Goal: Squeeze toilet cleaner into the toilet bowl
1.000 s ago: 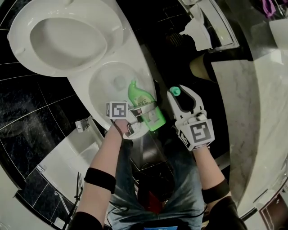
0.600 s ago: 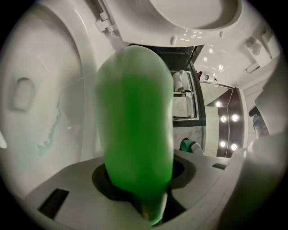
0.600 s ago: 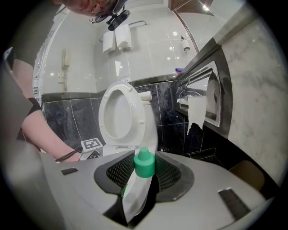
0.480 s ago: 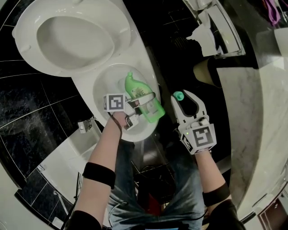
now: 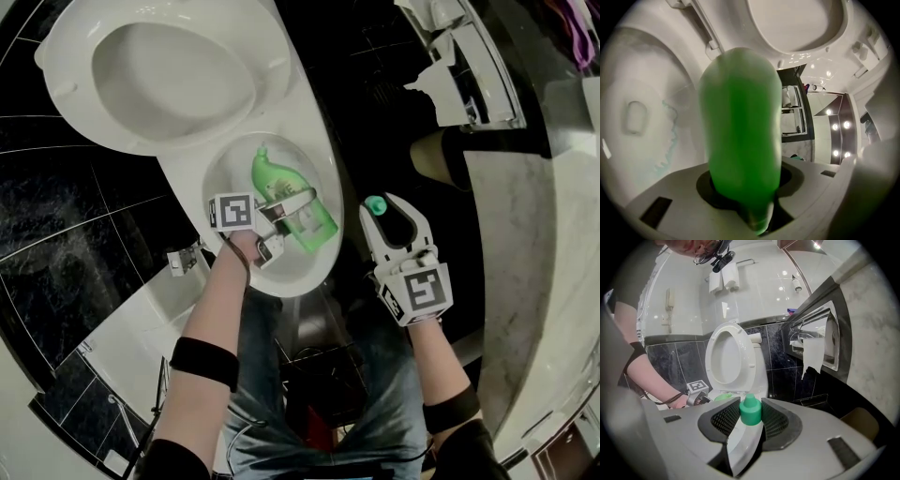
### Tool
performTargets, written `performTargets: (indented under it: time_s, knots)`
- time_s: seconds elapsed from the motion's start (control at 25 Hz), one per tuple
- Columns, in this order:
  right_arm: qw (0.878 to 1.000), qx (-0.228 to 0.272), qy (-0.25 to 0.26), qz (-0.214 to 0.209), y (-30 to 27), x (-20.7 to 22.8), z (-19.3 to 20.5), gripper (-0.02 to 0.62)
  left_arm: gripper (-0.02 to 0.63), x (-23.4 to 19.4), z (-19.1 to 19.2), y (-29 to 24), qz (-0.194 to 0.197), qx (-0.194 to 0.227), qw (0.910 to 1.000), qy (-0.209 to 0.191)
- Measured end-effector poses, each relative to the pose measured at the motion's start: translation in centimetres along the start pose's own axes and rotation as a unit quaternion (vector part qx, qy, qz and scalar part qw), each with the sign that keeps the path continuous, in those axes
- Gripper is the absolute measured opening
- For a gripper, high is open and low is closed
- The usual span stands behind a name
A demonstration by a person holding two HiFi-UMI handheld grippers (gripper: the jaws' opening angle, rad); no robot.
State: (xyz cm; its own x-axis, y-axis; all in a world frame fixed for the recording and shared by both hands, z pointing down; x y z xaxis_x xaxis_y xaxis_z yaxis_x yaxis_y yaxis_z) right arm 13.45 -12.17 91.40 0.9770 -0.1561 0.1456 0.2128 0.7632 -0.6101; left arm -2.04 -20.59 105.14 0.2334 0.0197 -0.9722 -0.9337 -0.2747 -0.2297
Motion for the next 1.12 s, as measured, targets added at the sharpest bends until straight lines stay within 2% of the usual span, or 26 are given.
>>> performTargets:
  time_s: [0.08, 0.24, 0.4, 1.12]
  knots:
    - [1.0, 0.0, 0.002, -0.003, -0.2, -0.4, -0.1, 0.147, 0.178, -0.4, -0.2, 0.9, -0.012, 0.006, 0.9999, 0.002]
    - [1.0, -0.004, 0.004, -0.008, -0.6, -1.0, -0.1, 0.147, 0.178, -0.4, -0.7, 2.2, 0.003, 0.024, 0.9997, -0.003]
    - [1.0, -0.007, 0.006, -0.012, -1.0, -1.6, 0.0, 0.147, 0.178, -0.8, -0.8, 3.8, 0.002, 0.038, 0.9992, -0.009]
    - [0.999, -0.018, 0.018, -0.039, -2.5, -4.5, -0.3, 0.147, 0.178, -1.7, 0.9, 9.3, 0.011, 0.1, 0.9947, 0.019]
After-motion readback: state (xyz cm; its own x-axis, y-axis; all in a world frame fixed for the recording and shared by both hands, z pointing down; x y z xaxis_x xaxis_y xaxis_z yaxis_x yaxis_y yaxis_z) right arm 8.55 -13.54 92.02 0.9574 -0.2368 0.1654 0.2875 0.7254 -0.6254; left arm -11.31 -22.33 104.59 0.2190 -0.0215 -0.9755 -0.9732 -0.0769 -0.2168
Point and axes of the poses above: the fingertips, and each gripper's own axes: y backward along the fingers, x to its right, z out of its underside, the point moved 5 cm from there along y, backward along the fingers, and after that the axes turned 11 degrees about -x, right-handed, at the moved point
